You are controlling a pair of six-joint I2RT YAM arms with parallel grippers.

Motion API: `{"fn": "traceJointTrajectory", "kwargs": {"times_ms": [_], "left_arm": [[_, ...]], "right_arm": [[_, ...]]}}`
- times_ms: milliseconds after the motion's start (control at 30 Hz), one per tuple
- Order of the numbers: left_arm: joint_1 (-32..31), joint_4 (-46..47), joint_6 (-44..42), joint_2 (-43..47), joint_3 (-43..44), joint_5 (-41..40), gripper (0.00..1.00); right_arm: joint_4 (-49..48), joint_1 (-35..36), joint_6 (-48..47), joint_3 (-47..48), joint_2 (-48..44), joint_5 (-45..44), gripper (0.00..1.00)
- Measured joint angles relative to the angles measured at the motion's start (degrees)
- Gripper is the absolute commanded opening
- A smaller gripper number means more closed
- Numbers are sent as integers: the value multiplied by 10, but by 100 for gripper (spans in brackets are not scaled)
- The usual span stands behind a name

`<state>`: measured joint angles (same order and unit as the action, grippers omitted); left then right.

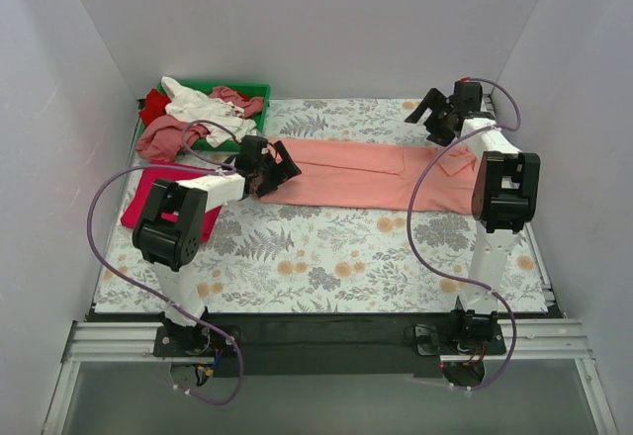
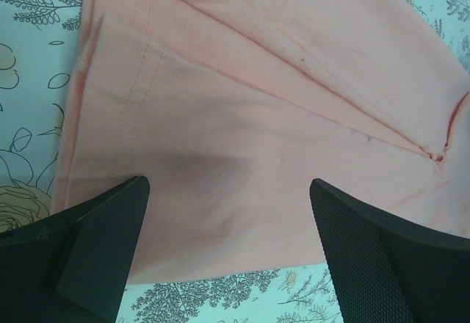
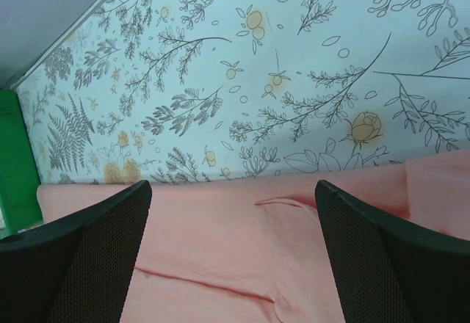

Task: Fold and stack the t-shirts
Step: Fold the tshirt

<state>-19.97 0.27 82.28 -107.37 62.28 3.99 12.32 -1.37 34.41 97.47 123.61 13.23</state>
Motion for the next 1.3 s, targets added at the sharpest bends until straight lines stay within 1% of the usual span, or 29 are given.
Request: {"fn": "traceJointTrajectory", "kwargs": {"times_ms": [133,233,300,400,500,600,733,800,933,1067,1167,1233,1300], "left_arm": [[0,-4,-1,3,-1,-8,92],[0,-10,-5,5,-1,-13,92],[0,-15,-8,7,0,-14,92],[0,-19,-9,7,5,-12,92],[0,-18,-9,7,11,-1,92],[0,-14,-8,6,12,11,93],[0,-12,-8,0,7,7,93],[0,-10,-7,-1,5,2,93],[-1,-9,-7,-1,4,-6,93],[-2,-9,-7,-1,4,-17,93],[-2,-9,-10,-1,4,-19,93],[-2,-9,-12,-1,4,-19,93],[-2,-9,-15,0,3,-18,93]], "right_arm": [[9,0,-4,14,0,-13,98],[18,0,-30,3,-14,-16,98],[24,2,-50,-30,-46,-19,98],[29,6,-77,-119,-127,-28,98],[34,10,-95,-171,-171,-37,98],[37,13,-107,-182,-159,-42,98],[38,11,-114,-179,-114,-48,98],[39,10,-119,-174,-89,-58,98],[41,2,-123,-148,-78,-89,98],[44,-21,-144,-49,-17,-139,98],[38,-32,-166,20,21,-160,98],[26,-37,-182,66,41,-162,98],[17,-42,-192,93,43,-156,98]]}}
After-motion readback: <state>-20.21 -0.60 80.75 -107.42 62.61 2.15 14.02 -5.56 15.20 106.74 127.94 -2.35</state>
